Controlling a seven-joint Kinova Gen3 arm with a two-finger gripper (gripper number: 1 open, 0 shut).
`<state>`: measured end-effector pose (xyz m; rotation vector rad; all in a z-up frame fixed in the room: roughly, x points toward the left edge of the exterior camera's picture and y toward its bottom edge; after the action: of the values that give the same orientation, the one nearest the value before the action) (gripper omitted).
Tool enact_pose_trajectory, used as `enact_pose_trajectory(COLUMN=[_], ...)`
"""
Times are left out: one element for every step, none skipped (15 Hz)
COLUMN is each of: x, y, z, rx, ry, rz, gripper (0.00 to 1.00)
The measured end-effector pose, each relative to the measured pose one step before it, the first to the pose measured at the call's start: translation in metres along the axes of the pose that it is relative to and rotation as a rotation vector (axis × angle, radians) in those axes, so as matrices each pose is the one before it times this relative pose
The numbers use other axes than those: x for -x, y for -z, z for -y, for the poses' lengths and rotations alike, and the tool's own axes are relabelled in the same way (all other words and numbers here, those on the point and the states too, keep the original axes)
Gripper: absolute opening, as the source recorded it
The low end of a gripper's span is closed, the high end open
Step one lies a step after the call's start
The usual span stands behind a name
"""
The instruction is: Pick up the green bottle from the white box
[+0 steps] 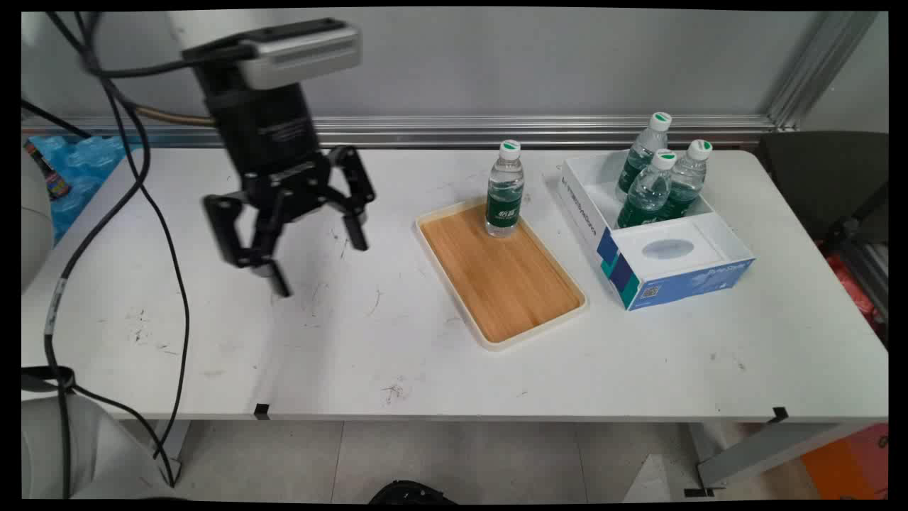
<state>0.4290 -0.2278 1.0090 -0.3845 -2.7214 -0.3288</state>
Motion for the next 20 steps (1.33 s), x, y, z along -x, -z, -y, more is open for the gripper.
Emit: enact_pose_trajectory(x=[-0.00223, -0.00211, -0.00178, -0.00236, -0.00269, -0.00278, -0.00265, -0.00317, -0.00497, -0.00528, -0.00561, -0.00502, -0.00580, -0.00614, -0.00521, -0.00702, -0.00535, -0.00606, -0.00508, -0.00595], y=[-0.00170, -0.00206, -0.00181, -0.00216, -0.00236, -0.00228, -0.00211, -0.00243, -0.00395, -0.00445, -0.00495, -0.00451, -0.00568, -0.00649, -0.00616, -0.00868, -0.00728, -0.00878, -0.00790, -0.00997], z=[0.00586, 0.00660, 0.00621, 0.00739, 0.00766, 0.00728, 0.00613, 0.00651, 0.00942, 0.00871, 0.00837, 0.00679, 0.00735, 0.00688, 0.00525, 0.00625, 0.00416, 0.00402, 0.00293, 0.00305], rx=[-0.02375, -0.02375, -0.02238, -0.02635, -0.02719, -0.02519, -0.02181, -0.02199, -0.03129, -0.02878, -0.02742, -0.02291, -0.02491, -0.02272, -0.01801, -0.02160, -0.01502, -0.01610, -0.01259, -0.01399], ry=[0.03925, 0.04108, 0.03616, 0.04047, 0.03965, 0.03341, 0.02731, 0.02662, 0.03636, 0.03385, 0.03160, 0.02549, 0.02740, 0.02458, 0.02033, 0.02358, 0.01663, 0.01626, 0.01208, 0.01261], rz=[-0.01013, -0.00976, -0.00860, -0.01011, -0.01050, -0.00947, -0.00859, -0.00943, -0.01378, -0.01363, -0.01369, -0.01248, -0.01368, -0.01419, -0.01226, -0.01544, -0.01236, -0.01373, -0.01107, -0.01301], gripper=[1.00, 1.00, 1.00, 1.00, 1.00, 1.00, 1.00, 1.00, 1.00, 1.00, 1.00, 1.00, 1.00, 1.00, 1.00, 1.00, 1.00, 1.00, 1.00, 1.00])
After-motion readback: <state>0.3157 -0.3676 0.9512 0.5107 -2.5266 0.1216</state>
